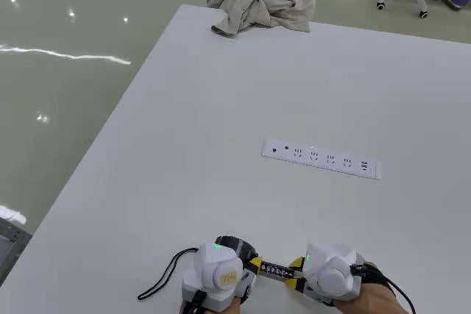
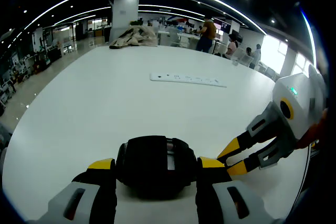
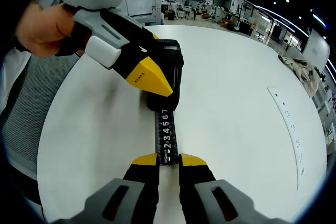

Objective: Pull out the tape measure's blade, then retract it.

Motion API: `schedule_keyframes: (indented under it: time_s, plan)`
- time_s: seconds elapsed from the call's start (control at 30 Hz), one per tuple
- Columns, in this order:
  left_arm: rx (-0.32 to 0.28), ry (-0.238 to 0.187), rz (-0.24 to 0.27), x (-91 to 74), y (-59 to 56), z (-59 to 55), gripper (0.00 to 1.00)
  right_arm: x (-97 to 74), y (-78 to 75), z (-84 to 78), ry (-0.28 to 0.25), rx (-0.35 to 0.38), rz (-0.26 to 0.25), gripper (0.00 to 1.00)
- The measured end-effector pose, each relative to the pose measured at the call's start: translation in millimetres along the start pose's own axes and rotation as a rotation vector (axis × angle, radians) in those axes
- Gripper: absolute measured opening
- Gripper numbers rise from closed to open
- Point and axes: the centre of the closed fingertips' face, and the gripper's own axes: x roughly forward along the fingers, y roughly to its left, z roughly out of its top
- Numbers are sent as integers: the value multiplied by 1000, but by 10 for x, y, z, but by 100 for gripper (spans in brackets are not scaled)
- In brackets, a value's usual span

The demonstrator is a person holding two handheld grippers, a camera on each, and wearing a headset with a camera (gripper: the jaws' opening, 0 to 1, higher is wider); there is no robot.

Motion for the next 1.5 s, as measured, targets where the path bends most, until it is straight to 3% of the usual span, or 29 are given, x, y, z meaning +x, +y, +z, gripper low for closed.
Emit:
schedule_keyframes:
  time_s: [0.8, 1.5]
  plan:
    - [1, 7, -3, -1, -3, -4, 58, 185, 21, 240, -22, -12, 8, 13]
    - [-2, 8, -5, -2, -6, -2, 58, 262, 30, 340, -17, -25, 17, 13]
